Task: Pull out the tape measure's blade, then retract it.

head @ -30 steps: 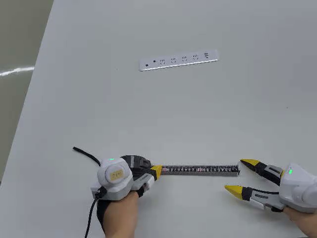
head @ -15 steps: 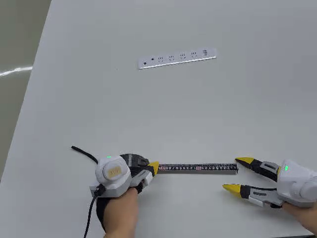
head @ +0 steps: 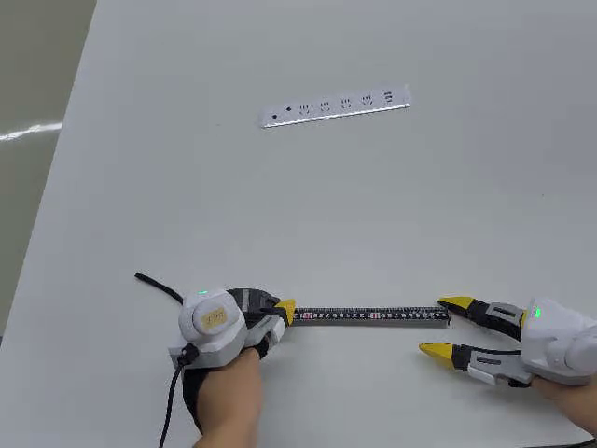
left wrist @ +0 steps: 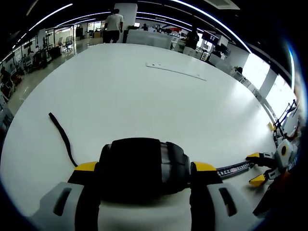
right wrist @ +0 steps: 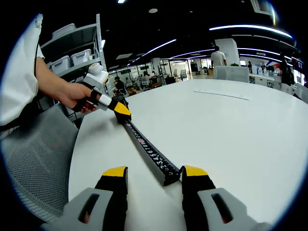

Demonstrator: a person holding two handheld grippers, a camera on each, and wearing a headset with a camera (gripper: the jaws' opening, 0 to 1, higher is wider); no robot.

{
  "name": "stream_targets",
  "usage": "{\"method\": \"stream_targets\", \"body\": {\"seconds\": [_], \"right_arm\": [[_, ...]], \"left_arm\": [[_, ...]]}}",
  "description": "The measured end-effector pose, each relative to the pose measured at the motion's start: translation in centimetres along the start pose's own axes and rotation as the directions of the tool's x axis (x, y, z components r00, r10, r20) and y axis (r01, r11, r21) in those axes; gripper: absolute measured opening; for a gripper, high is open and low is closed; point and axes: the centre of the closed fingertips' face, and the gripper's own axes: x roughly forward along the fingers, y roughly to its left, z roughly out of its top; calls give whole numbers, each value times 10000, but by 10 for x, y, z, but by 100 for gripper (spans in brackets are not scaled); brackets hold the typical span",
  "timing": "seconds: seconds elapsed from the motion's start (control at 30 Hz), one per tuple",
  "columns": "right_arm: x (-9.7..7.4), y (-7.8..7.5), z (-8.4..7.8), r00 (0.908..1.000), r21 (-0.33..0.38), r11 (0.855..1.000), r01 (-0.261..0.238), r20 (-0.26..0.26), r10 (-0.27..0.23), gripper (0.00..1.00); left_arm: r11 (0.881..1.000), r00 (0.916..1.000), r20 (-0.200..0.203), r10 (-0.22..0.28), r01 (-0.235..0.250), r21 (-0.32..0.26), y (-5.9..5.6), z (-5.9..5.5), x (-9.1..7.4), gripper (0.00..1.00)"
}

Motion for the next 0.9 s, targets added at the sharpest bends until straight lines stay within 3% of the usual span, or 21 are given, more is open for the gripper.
{"method": "stream_targets", "body": {"seconds": [0.9], "right_arm": [[-1,-6,-2,9999,-135,9999,-48,-144,46,35]], "left_arm": [[9993,9994,65,346,-347,100,2,-1,2,73]]}}
